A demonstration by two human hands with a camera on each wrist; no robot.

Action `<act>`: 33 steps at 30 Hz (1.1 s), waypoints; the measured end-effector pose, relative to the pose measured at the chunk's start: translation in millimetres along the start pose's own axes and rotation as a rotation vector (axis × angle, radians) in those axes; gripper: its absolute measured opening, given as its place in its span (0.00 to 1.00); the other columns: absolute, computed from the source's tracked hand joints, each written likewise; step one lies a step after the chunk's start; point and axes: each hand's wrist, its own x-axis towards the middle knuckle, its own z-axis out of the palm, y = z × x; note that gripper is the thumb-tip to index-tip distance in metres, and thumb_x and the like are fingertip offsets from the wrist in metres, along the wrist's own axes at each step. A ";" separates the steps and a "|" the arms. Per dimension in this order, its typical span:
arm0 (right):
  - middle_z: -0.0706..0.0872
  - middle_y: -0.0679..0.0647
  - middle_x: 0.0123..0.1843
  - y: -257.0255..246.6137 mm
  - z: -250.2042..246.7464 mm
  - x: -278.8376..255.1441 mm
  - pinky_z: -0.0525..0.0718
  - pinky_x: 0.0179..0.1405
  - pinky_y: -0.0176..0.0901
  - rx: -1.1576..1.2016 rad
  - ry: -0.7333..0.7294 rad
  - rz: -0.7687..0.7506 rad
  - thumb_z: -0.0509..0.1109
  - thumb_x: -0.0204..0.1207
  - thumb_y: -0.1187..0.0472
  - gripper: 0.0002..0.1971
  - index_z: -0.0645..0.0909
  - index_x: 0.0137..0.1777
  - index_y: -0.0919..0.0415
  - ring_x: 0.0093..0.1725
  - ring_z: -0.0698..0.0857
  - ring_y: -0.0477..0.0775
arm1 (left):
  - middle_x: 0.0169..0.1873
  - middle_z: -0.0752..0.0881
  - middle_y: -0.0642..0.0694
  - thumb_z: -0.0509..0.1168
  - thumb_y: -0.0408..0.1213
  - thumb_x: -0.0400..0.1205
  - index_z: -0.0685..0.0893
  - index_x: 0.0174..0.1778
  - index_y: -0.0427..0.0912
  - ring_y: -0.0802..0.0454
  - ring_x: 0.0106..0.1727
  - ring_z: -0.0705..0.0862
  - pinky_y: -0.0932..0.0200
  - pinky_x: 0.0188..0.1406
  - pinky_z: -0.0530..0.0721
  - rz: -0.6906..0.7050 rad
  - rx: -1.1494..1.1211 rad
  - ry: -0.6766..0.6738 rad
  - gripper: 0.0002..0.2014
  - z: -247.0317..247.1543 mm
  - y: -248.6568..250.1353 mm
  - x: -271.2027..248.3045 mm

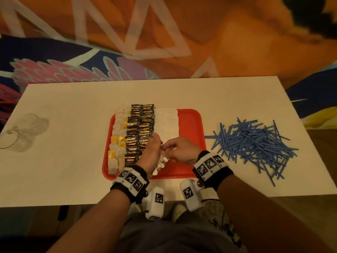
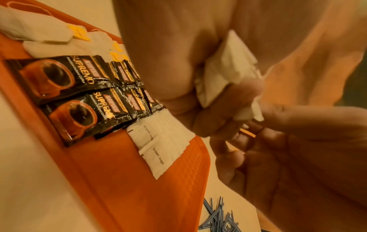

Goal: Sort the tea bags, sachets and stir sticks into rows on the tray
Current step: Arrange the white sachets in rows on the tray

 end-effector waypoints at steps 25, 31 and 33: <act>0.86 0.60 0.46 -17.5 -17.4 -26.8 0.87 0.34 0.38 0.397 0.276 -0.043 0.75 0.75 0.72 0.09 0.80 0.50 0.60 0.36 0.86 0.50 | 0.29 0.86 0.51 0.72 0.40 0.82 0.87 0.46 0.42 0.56 0.27 0.82 0.60 0.24 0.78 0.282 -0.001 0.171 0.05 4.6 17.8 -10.8; 0.87 0.57 0.43 -12.6 -20.5 -24.7 0.83 0.31 0.40 0.378 0.388 -0.029 0.73 0.78 0.68 0.05 0.84 0.43 0.58 0.34 0.84 0.52 | 0.39 0.91 0.50 0.73 0.34 0.81 0.91 0.46 0.45 0.56 0.36 0.86 0.63 0.34 0.84 0.310 0.016 0.217 0.02 1.3 13.5 -8.7; 0.89 0.57 0.44 -10.1 -19.9 -23.4 0.82 0.33 0.40 0.336 0.446 -0.065 0.72 0.78 0.67 0.06 0.86 0.42 0.56 0.36 0.84 0.50 | 0.37 0.90 0.49 0.74 0.35 0.80 0.91 0.48 0.43 0.55 0.29 0.83 0.61 0.26 0.81 0.269 0.018 0.174 0.03 2.8 12.2 -10.3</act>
